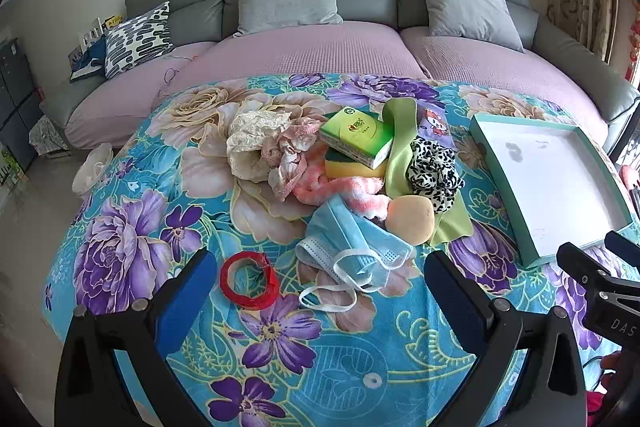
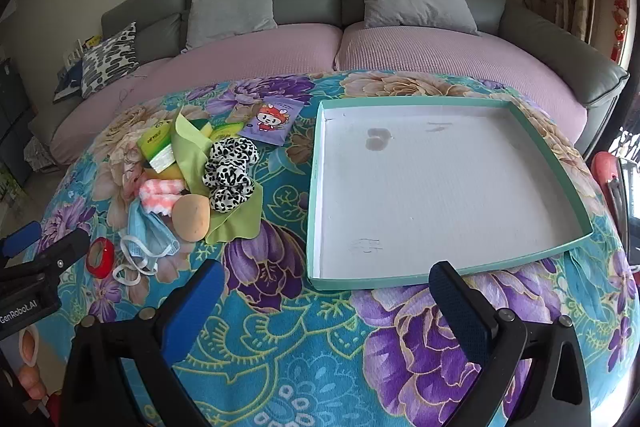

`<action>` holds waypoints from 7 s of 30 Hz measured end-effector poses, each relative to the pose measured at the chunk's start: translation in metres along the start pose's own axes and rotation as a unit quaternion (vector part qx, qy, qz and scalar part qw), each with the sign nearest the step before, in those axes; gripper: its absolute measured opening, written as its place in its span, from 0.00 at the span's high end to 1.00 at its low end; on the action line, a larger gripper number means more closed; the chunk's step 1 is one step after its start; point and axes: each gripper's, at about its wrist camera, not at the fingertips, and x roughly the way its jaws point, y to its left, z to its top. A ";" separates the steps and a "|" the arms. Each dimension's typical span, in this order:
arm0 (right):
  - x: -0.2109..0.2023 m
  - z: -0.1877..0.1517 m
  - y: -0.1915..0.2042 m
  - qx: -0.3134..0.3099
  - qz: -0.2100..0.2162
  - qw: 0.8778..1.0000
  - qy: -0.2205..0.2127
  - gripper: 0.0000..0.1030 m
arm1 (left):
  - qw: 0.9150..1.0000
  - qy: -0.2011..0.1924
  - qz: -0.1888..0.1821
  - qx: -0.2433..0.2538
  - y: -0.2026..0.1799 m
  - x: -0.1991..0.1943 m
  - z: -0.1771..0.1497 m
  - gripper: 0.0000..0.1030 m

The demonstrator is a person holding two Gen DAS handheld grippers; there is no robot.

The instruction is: Organize soft objects

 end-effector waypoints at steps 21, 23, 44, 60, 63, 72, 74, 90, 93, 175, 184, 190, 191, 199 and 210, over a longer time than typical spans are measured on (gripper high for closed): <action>-0.001 0.000 -0.003 0.006 0.002 1.000 0.001 0.00 | 1.000 0.010 0.015 0.016 -0.006 0.005 -0.002 0.00; -0.001 -0.001 -0.002 0.006 0.001 1.000 0.001 0.00 | 1.000 0.010 0.017 0.016 -0.006 0.005 -0.002 0.00; 0.000 -0.001 -0.002 0.006 0.002 1.000 0.002 0.00 | 1.000 0.014 0.019 0.013 -0.005 0.007 -0.002 0.00; 0.000 -0.001 -0.003 0.006 0.001 1.000 0.002 0.00 | 1.000 0.014 0.020 0.013 -0.005 0.007 -0.002 0.00; 0.000 -0.001 -0.003 0.006 0.001 1.000 0.003 0.00 | 1.000 0.014 0.019 0.013 -0.005 0.007 -0.003 0.00; -0.003 -0.001 -0.003 0.003 -0.008 1.000 -0.002 0.00 | 1.000 0.015 -0.001 0.002 0.000 0.008 -0.003 0.00; -0.004 0.001 0.000 -0.005 -0.009 1.000 0.001 0.00 | 1.000 0.015 -0.017 -0.008 0.005 0.008 -0.003 0.00; 0.015 0.037 0.059 -0.040 0.049 0.997 0.039 0.00 | 0.998 0.000 0.004 -0.070 0.078 0.039 -0.008 0.00; 0.026 0.038 0.075 -0.050 0.055 0.996 0.053 0.00 | 0.997 0.020 0.003 -0.072 0.086 0.052 -0.014 0.00; 0.089 0.010 0.177 -0.160 0.194 0.965 0.080 0.92 | 0.987 0.072 -0.021 -0.141 0.127 0.085 -0.036 0.48; 0.066 0.018 0.162 -0.133 0.221 0.965 0.057 0.92 | 0.989 0.054 -0.016 -0.139 0.127 0.068 -0.029 0.48; 0.032 0.030 0.134 -0.095 0.230 0.968 0.012 0.93 | 0.992 0.033 -0.014 -0.122 0.117 0.046 -0.013 0.48; 0.027 0.033 0.128 -0.089 0.223 0.971 0.003 0.93 | 0.993 0.028 -0.014 -0.116 0.113 0.041 -0.009 0.48; -0.006 0.072 0.060 -0.020 0.142 0.988 -0.056 0.93 | 0.997 -0.012 -0.044 -0.062 0.063 0.010 0.044 0.48; -0.014 0.105 -0.036 0.073 0.068 0.992 -0.077 0.92 | 0.992 -0.046 -0.114 0.009 -0.052 -0.005 0.112 0.48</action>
